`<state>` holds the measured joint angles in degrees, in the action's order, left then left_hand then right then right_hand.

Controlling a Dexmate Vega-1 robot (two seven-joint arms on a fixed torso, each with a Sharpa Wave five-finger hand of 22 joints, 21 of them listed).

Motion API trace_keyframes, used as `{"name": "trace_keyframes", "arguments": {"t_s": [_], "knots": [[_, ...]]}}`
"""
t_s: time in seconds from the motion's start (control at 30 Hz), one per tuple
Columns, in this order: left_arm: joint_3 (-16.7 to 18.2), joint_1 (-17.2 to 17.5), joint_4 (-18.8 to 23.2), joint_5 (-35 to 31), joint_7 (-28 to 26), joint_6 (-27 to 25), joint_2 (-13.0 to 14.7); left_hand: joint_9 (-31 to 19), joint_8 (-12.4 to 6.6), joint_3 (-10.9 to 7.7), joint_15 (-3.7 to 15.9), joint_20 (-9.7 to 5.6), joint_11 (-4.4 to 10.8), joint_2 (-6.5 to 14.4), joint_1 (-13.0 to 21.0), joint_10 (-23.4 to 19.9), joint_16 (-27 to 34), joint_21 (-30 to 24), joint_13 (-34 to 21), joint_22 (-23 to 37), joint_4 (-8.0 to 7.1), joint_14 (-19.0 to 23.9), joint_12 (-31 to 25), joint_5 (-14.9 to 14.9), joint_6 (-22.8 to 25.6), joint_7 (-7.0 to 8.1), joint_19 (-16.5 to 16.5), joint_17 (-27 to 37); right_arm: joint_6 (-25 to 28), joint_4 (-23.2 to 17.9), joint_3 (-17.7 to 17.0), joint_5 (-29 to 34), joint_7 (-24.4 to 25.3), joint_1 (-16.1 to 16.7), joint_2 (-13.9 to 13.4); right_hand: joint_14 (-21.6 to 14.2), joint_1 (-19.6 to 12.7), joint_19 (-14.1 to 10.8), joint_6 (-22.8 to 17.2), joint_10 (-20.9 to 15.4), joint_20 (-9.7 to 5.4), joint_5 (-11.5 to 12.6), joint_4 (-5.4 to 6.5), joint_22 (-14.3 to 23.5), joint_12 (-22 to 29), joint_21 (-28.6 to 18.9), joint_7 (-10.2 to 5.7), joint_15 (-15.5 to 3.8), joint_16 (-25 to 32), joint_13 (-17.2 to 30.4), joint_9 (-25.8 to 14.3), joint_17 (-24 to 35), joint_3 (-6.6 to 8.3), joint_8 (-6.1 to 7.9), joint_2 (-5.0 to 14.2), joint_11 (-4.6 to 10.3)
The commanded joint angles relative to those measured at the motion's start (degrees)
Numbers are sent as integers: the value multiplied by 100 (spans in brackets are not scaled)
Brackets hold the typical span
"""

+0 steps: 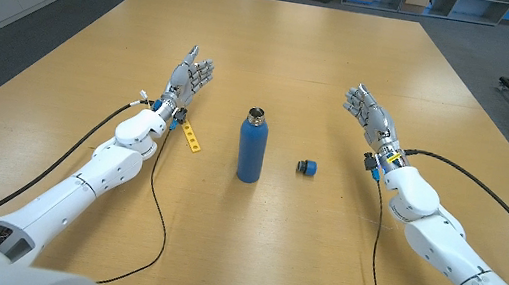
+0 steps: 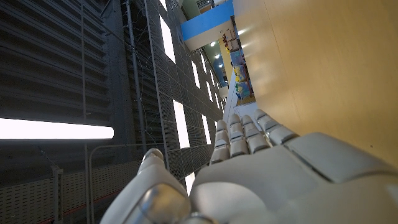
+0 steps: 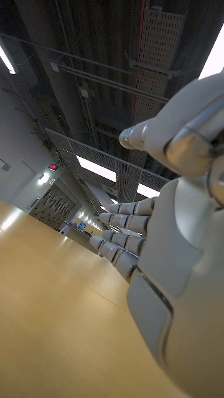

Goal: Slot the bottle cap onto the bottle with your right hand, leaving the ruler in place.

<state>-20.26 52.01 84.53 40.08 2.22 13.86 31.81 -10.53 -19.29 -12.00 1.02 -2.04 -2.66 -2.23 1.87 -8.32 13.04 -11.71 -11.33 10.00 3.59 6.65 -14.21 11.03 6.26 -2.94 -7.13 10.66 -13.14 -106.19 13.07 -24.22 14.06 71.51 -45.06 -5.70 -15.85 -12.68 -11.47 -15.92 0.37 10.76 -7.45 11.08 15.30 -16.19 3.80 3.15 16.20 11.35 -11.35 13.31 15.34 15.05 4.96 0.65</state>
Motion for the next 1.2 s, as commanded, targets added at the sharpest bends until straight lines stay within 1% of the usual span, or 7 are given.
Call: {"name": "trace_keyframes", "arguments": {"t_s": [0.03, 0.13, 0.33, 0.47, 0.67, 0.83, 1.2], "knots": [[-52, -146, -260, 101, 316, 35, -54, -25, -18, -39, 12, -198, -17, 25, 11, -38, -28, 2, -9, 16, -3, 4, -11, 32, 36, 10, 6, 19, 486, -981, -380, 700, 537, 795, -457, -29, -188, 29, -22, 0, 52, 0, -91, 14, 8, 31, -63, 21, 22, 24, -18, -2, 53, 7, 15, 92], [-53, -130, -304, 116, 319, 67, -88, -25, -20, -41, 11, -186, -14, 31, 14, -51, -36, 8, -9, 16, 0, 2, -7, 31, 66, 71, 12, 18, 788, -1202, -421, 943, 650, 853, -544, -17, -231, 57, 5, 17, 51, 1, -111, 14, 0, 46, -74, 22, 13, 27, -19, -3, 69, -7, 21, 102], [-25, -86, -323, 103, 287, 199, -133, -25, -20, -42, 12, -166, -1, 36, 16, -72, -34, 11, -9, 16, 2, 25, -7, 30, 88, 81, 12, 18, 1271, -1543, -489, 1352, 751, 941, -698, 46, -428, 140, 121, 135, 82, -1, -194, 12, -52, 96, -132, 19, -33, 36, -20, -10, 135, -66, 32, 152], [-19, -58, -267, 69, 240, 210, -116, -25, -21, -43, 11, -158, -2, 39, 17, -92, -32, 12, -9, 16, 4, 40, -10, 30, 104, 82, 10, 18, 1496, -1708, -517, 1657, 872, 1028, -735, 38, -579, 142, 197, 169, 83, 3, -247, 10, -68, 111, -244, 10, -47, 41, -21, -16, 178, -102, 14, 202], [-39, -30, -198, 33, 189, 204, -116, -26, -22, -44, 12, -142, 1, 45, 19, -110, -37, 13, -10, 16, 6, 46, -7, 29, 132, 88, 4, 17, 1847, -2004, -682, 1893, 825, 1244, -886, 53, -677, 151, 208, 164, 100, 11, -274, 8, -68, 124, -306, -14, -64, 43, -22, -21, 205, -108, -3, 211], [-32, 60, -61, 28, 143, 221, -100, -26, -19, -45, 10, -132, 5, 47, 19, -114, -41, 14, -10, 17, 7, 46, -5, 28, 135, 91, 4, 17, 2364, -2349, -826, 2148, 775, 1403, -1049, 87, -855, 210, 183, 186, 167, 36, -305, 3, -78, 161, -335, -33, -96, 44, -26, -28, 269, -99, 5, 270], [14, 207, 164, 53, 58, 234, -54, -27, -14, -47, 16, -122, 0, 58, 20, -139, -35, 18, -10, 17, 9, 85, -2, 27, 157, 88, 5, 17, 3473, -2924, -784, 2669, 513, 1362, -1303, 76, -1211, 205, 148, 213, 287, 69, -333, -5, -94, 190, -511, -42, -137, 41, -31, -44, 369, -90, -53, 358]]}}
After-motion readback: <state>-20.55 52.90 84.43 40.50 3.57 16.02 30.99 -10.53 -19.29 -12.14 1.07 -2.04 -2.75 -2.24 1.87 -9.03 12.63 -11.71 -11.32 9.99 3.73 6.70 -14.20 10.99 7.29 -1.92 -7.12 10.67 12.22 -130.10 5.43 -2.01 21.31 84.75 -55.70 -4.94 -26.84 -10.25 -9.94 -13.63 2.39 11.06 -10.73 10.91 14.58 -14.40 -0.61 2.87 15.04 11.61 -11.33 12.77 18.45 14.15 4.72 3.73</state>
